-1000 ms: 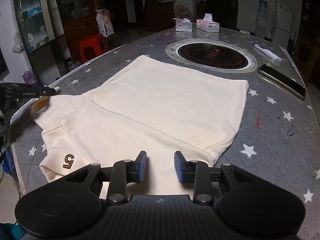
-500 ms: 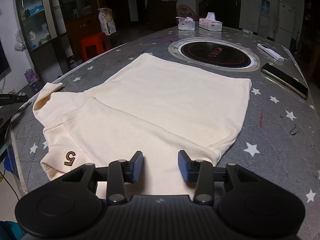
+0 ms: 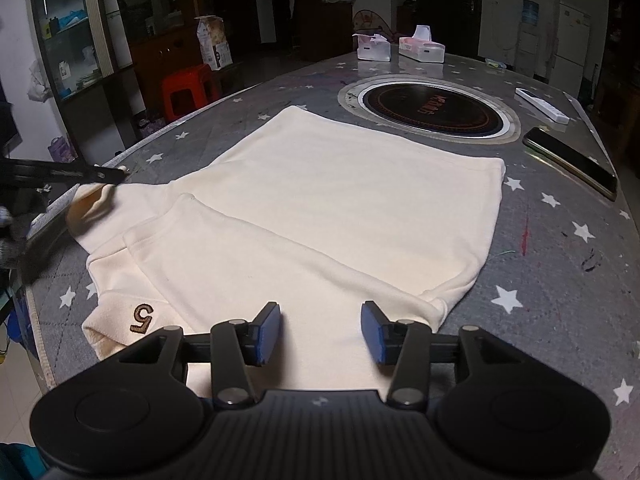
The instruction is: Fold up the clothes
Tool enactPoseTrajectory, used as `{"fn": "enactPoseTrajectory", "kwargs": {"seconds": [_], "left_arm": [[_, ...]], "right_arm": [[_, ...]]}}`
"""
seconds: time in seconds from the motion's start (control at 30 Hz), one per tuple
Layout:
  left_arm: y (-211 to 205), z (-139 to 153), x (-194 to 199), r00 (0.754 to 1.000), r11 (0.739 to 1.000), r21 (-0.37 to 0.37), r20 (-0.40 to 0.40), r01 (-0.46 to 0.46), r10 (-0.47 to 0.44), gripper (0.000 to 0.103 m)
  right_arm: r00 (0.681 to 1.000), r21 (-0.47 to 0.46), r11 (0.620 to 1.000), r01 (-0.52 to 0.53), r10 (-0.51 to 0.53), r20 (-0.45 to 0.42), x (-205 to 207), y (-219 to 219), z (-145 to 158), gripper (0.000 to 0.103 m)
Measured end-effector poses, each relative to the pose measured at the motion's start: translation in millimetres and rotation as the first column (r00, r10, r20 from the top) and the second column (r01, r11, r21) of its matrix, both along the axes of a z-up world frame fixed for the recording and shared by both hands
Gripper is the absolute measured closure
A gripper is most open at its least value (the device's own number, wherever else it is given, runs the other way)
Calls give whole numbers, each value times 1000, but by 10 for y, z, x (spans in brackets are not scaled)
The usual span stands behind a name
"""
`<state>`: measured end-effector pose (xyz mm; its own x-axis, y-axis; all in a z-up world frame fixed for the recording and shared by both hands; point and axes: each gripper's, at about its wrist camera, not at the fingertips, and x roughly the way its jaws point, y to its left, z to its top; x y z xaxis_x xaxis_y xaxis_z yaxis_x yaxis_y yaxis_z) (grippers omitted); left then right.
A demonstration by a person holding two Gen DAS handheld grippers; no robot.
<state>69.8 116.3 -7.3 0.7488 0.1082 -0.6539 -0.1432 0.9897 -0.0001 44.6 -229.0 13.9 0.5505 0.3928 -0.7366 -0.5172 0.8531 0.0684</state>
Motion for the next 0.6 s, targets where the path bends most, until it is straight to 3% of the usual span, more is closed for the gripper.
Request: {"fn": "enactPoseTrajectory", "kwargs": {"seconds": [0.07,0.13,0.37,0.53,0.6], "left_arm": [[78,-2,-42,1000,1000,-11,8,-27,27,83],[172,-1,-95,998,998,-30,15,-55,56,93],[596,85,-566,979,978,-122,99,-167,179,100],[876,43,-856,966,955,-188,77,-230,248,100],[863,72,-882,969,957,-191,79,-217,235,99]], "right_arm": [[1000,4,1000,2,-2,-2,6,-6,-2,57],[1000,5,1000,1,-1,-1,7,-6,-4,57],[1000,6,1000,-4,4,4,6,2,-9,56],[1000,7,1000,-5,5,4,5,1,-9,55],[1000,6,1000,-5,5,4,6,4,-10,55]]}}
